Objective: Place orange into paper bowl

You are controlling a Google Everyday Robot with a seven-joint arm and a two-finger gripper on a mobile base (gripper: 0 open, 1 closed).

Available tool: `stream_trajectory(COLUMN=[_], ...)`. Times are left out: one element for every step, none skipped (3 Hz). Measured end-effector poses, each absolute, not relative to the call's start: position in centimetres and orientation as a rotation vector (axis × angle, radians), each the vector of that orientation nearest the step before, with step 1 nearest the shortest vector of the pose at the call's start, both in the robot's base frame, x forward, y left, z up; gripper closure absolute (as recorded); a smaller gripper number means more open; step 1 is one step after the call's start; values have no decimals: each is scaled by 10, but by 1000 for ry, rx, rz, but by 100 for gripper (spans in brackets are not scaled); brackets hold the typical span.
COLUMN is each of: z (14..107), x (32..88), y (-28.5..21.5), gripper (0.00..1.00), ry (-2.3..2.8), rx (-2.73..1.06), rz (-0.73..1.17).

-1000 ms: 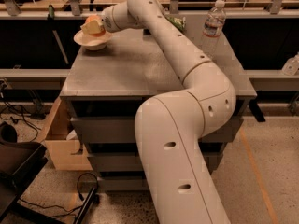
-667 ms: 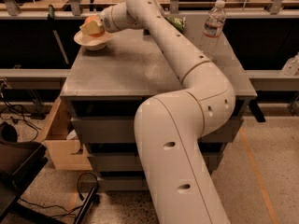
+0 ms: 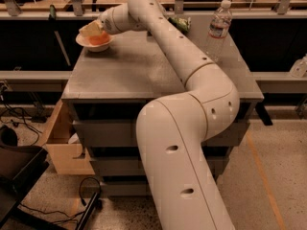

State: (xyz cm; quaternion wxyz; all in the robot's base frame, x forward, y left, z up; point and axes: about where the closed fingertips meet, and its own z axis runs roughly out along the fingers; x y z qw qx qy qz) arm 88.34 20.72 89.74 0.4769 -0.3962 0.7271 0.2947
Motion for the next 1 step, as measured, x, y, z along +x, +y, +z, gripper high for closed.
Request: stream_trajectory(z=[896], x=[883], y=[209], gripper=[0], ry=[1778], rx=[-970], rz=[722])
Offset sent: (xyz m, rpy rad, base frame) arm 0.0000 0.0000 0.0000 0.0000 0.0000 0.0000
